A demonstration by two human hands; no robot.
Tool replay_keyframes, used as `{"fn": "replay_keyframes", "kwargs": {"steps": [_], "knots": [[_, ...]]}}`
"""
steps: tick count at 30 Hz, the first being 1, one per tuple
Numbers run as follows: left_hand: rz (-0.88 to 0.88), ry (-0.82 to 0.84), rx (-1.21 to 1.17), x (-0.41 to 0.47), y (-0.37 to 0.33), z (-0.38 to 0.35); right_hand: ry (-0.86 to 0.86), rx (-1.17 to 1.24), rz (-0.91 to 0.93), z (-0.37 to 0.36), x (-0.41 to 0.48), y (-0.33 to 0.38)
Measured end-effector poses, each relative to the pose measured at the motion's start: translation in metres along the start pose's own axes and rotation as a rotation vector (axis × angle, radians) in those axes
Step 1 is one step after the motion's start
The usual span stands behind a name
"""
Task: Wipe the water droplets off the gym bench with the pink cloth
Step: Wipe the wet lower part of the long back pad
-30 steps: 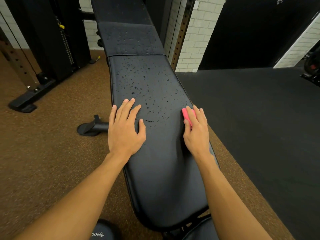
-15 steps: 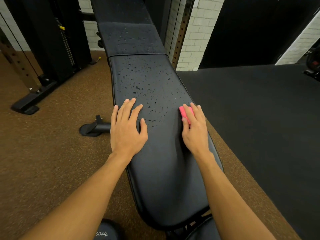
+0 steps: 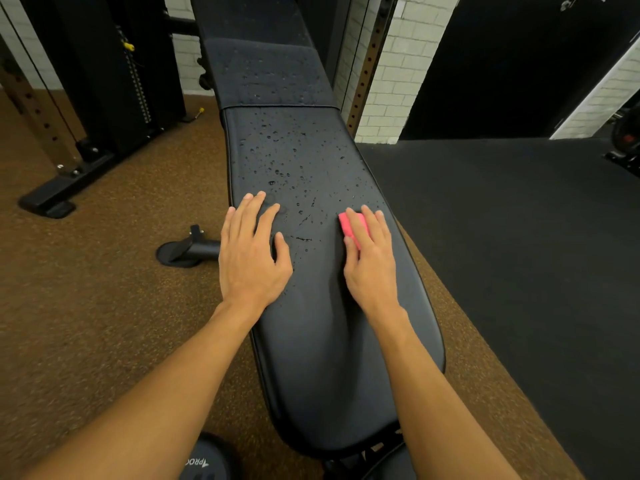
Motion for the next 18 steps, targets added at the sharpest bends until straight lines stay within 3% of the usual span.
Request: {"fn": "replay_keyframes", "kwargs": {"steps": [6, 13, 18], "knots": [[-0.002, -0.009, -0.014, 0.0, 0.001, 0.0, 0.1, -0.018, 0.268, 0.001, -0.037, 0.023], [-0.009, -0.015, -0.015, 0.0, 0.0, 0.001, -0.015, -0.01, -0.011, 0.0, -0.005, 0.001], [-0.011, -0.026, -0.023, -0.001, 0.001, 0.001, 0.121, -0.003, 0.285, -0.013, -0.027, 0.044]]}}
Point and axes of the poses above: each hand's wrist, its own x-axis towards the middle knuckle, its own z-axis out of the back of the hand, y = z × x, the point moved 10 cm from there along x, towards the middle knuckle, and after that the axes turned 1 degree about z, right-handed, at the moved point
